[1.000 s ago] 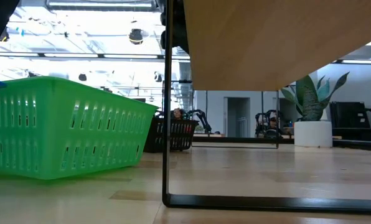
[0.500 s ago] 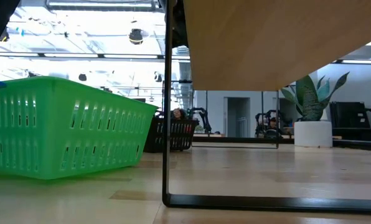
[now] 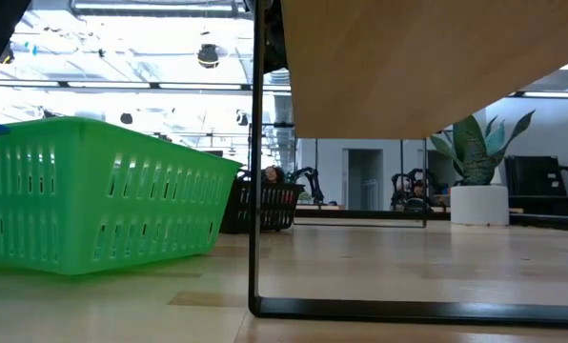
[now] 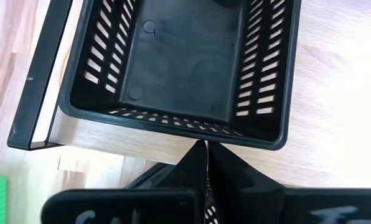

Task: Stack baskets on shelf by color
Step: Put the top left black bin on the shelf

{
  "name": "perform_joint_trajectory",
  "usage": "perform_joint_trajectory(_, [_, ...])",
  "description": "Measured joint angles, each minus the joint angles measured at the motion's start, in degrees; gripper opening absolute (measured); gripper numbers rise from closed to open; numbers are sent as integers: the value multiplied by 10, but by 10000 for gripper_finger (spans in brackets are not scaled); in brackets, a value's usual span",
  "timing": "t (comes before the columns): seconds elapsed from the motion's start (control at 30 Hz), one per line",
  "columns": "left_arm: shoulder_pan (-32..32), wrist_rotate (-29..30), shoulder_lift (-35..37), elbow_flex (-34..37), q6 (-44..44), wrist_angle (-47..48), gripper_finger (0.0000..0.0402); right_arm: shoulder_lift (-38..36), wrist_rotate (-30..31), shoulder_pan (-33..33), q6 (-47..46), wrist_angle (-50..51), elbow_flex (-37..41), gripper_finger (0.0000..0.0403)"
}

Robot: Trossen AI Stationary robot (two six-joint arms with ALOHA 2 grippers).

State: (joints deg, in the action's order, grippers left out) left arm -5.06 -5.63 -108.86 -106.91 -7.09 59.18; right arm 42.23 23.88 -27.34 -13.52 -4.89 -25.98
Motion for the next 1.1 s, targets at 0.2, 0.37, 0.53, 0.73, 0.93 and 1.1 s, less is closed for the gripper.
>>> perform_joint_trajectory(0.2, [0, 5, 0, 0, 5, 0, 0, 26, 16, 2, -4, 5, 0, 118])
perform_joint_trajectory(0.37, [0, 10, 0, 0, 5, 0, 0, 46, 16, 17, -13, 16, 0, 118])
perform_joint_trajectory(0.53, [0, 15, 0, 0, 5, 0, 0, 63, 17, 41, -16, 26, 0, 118])
perform_joint_trajectory(0.73, [-2, 38, 0, 0, 8, 0, 0, 66, 18, 68, -16, 34, 0, 118])
perform_joint_trajectory(0.93, [-10, 41, 0, 0, 19, -9, 0, 66, 19, 81, -16, 38, 0, 118])
perform_joint_trajectory(1.1, [-23, 50, 0, 0, 20, -22, 0, 66, 19, 84, -16, 38, 0, 118])
